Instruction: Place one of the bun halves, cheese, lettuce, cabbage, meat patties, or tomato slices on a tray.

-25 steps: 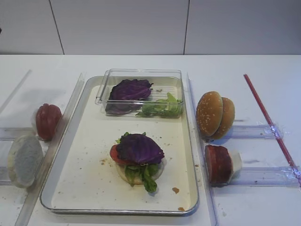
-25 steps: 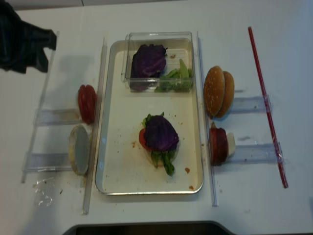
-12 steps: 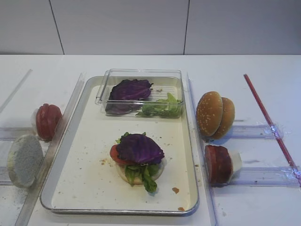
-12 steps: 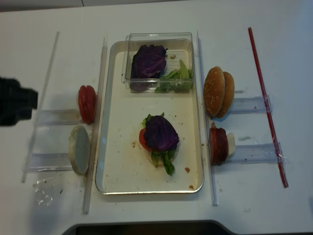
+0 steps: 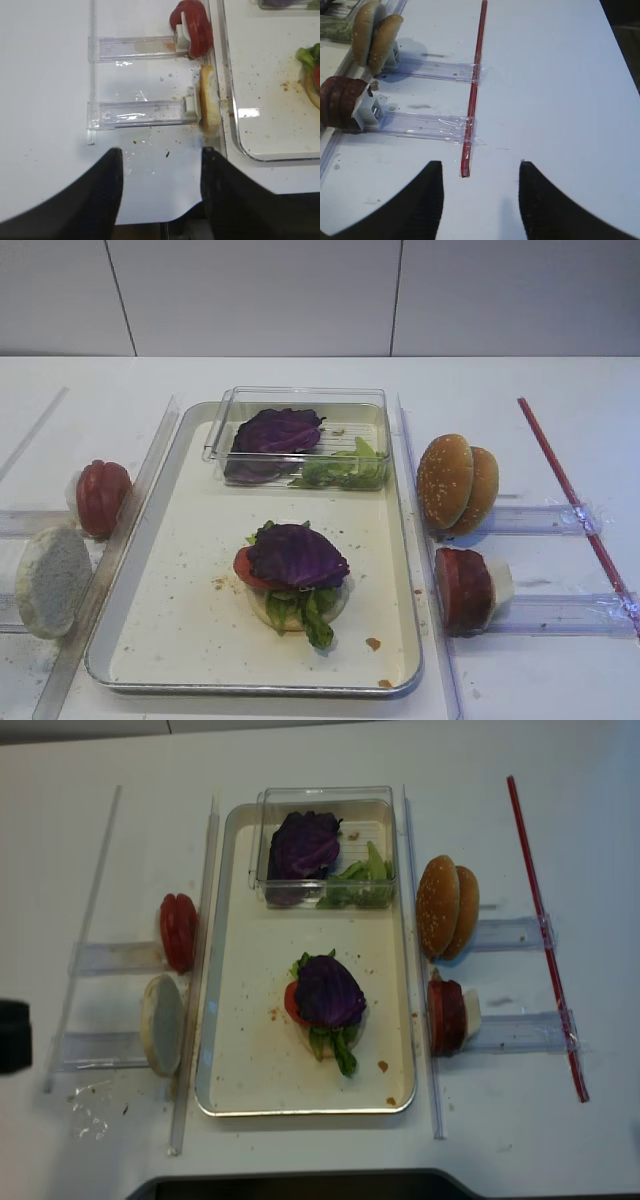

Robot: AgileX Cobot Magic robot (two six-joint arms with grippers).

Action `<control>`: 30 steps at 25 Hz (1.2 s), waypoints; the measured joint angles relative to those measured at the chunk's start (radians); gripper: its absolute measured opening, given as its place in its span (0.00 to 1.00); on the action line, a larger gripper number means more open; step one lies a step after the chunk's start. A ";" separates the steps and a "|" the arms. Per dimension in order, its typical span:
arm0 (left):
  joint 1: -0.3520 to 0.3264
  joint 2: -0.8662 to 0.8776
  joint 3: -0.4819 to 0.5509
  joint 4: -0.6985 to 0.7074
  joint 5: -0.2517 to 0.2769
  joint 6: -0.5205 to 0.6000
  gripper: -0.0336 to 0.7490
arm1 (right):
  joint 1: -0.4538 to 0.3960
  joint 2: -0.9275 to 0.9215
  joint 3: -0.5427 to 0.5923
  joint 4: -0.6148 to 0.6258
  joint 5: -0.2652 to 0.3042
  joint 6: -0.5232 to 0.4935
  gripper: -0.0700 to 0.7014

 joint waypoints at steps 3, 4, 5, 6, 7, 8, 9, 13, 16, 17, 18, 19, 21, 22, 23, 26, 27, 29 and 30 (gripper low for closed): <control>0.000 -0.062 0.041 -0.004 0.002 -0.007 0.48 | 0.000 0.000 0.000 0.000 0.000 0.000 0.59; 0.000 -0.084 0.055 -0.008 0.002 0.000 0.48 | 0.000 0.000 0.000 0.000 0.000 0.000 0.59; 0.000 -0.102 0.069 -0.012 0.002 0.011 0.48 | 0.000 0.000 0.000 0.000 0.000 0.000 0.59; 0.000 -0.123 0.083 -0.019 0.004 0.018 0.48 | 0.000 0.000 0.000 0.000 0.000 0.000 0.59; 0.000 -0.143 0.094 -0.019 0.004 0.020 0.48 | 0.000 0.000 0.000 0.000 0.000 0.000 0.59; 0.000 -0.159 0.103 -0.019 0.006 0.025 0.48 | 0.000 0.000 0.000 0.000 0.000 0.000 0.59; 0.000 -0.177 0.111 -0.024 0.006 0.027 0.48 | 0.000 0.000 0.000 0.000 0.000 0.000 0.59; 0.000 -0.250 0.134 -0.028 0.006 0.033 0.48 | 0.000 0.000 0.000 0.000 0.000 0.000 0.59; 0.000 -0.309 0.157 -0.030 0.009 0.045 0.48 | 0.000 0.000 0.000 0.000 0.000 0.000 0.59; 0.000 -0.331 0.167 -0.030 0.009 0.051 0.48 | 0.000 0.000 0.000 0.000 0.000 0.000 0.59; 0.000 -0.353 0.181 -0.030 0.009 0.054 0.48 | 0.000 0.000 0.000 0.000 0.000 0.000 0.59; 0.000 -0.372 0.194 -0.032 0.009 0.056 0.48 | 0.000 0.000 0.000 0.000 0.000 0.000 0.59; 0.000 -0.419 0.213 -0.032 0.011 0.058 0.48 | 0.000 0.000 0.000 0.000 0.000 0.000 0.59; 0.000 -0.444 0.224 -0.032 0.011 0.058 0.48 | 0.000 0.000 0.000 0.000 0.000 0.000 0.59; 0.000 -0.466 0.237 -0.032 0.011 0.058 0.48 | 0.000 0.000 0.000 0.000 0.000 0.000 0.59; 0.000 -0.540 0.268 -0.032 0.015 0.060 0.48 | 0.000 0.000 0.000 0.000 0.000 0.000 0.59; 0.000 -0.564 0.277 -0.032 0.015 0.060 0.48 | 0.000 0.000 0.000 0.000 0.000 0.000 0.59; 0.000 -0.604 0.290 -0.032 0.016 0.064 0.48 | 0.000 0.000 0.000 0.000 0.000 0.000 0.59; 0.000 -0.624 0.296 -0.032 0.016 0.071 0.48 | 0.000 0.000 0.000 0.000 0.000 0.000 0.59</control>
